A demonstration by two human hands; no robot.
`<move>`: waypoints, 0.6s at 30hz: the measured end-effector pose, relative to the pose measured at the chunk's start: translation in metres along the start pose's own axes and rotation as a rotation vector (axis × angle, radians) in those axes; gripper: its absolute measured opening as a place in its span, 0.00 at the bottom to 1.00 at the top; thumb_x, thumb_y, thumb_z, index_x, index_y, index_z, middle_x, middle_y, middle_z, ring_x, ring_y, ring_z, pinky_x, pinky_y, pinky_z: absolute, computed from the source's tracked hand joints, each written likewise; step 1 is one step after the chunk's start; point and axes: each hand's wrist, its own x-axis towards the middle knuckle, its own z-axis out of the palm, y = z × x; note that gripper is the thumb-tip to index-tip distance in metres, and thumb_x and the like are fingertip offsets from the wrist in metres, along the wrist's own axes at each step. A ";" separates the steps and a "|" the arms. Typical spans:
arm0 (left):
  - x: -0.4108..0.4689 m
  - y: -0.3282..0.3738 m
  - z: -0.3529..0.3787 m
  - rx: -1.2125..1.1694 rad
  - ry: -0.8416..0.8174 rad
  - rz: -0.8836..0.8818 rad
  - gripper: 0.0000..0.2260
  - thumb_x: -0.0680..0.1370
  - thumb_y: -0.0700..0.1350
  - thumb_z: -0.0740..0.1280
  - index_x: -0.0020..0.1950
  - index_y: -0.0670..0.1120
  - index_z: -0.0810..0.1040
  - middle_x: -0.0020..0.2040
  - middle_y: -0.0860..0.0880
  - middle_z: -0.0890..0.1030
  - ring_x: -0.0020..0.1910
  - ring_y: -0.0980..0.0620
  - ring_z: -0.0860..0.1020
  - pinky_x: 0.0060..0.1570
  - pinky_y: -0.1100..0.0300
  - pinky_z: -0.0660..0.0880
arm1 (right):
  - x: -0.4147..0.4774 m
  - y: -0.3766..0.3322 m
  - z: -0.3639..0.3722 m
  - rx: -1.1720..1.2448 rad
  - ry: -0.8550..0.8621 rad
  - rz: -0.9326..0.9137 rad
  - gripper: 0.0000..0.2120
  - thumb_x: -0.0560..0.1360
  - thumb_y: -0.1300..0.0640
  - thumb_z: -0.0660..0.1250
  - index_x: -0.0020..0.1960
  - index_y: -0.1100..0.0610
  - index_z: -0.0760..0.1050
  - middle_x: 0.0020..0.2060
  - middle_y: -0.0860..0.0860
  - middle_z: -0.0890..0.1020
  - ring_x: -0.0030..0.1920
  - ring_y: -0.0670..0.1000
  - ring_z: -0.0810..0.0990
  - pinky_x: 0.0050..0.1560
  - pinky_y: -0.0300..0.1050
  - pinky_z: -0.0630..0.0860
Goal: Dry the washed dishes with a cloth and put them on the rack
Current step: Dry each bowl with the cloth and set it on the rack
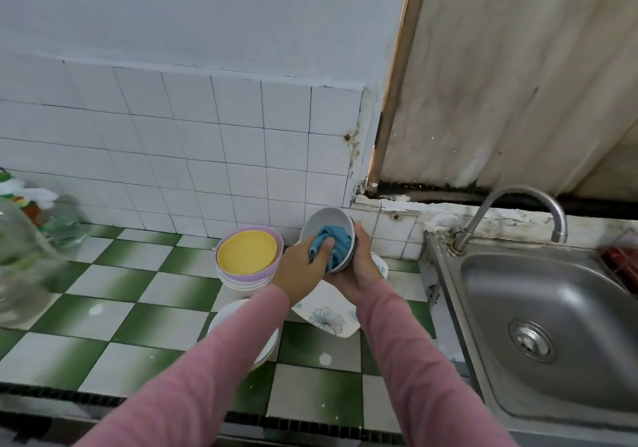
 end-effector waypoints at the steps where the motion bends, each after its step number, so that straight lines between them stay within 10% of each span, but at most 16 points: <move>1: 0.005 0.001 0.002 -0.118 0.011 -0.055 0.11 0.82 0.56 0.60 0.51 0.51 0.76 0.46 0.49 0.82 0.48 0.50 0.81 0.48 0.56 0.79 | 0.003 -0.006 -0.002 -0.016 -0.017 0.004 0.31 0.79 0.34 0.53 0.62 0.59 0.77 0.53 0.61 0.84 0.53 0.59 0.83 0.53 0.57 0.80; 8: 0.029 0.016 0.018 -0.317 0.458 -0.050 0.10 0.83 0.46 0.60 0.64 0.48 0.71 0.46 0.51 0.79 0.45 0.52 0.77 0.40 0.74 0.71 | 0.017 -0.014 -0.014 0.123 -0.019 0.019 0.36 0.72 0.33 0.62 0.71 0.57 0.71 0.63 0.64 0.79 0.62 0.63 0.78 0.62 0.64 0.75; 13: 0.031 -0.001 0.033 0.082 0.028 0.193 0.26 0.83 0.42 0.58 0.79 0.55 0.55 0.79 0.52 0.58 0.75 0.52 0.62 0.73 0.58 0.62 | 0.019 -0.012 -0.015 0.130 -0.051 0.024 0.32 0.75 0.34 0.58 0.68 0.56 0.75 0.59 0.60 0.82 0.57 0.57 0.83 0.54 0.53 0.80; 18: 0.030 -0.012 0.031 0.178 -0.290 0.079 0.28 0.82 0.60 0.55 0.79 0.50 0.58 0.76 0.48 0.64 0.75 0.48 0.61 0.74 0.51 0.60 | 0.029 0.001 -0.020 0.050 0.003 -0.008 0.30 0.77 0.35 0.59 0.65 0.57 0.78 0.60 0.59 0.82 0.63 0.57 0.79 0.63 0.53 0.76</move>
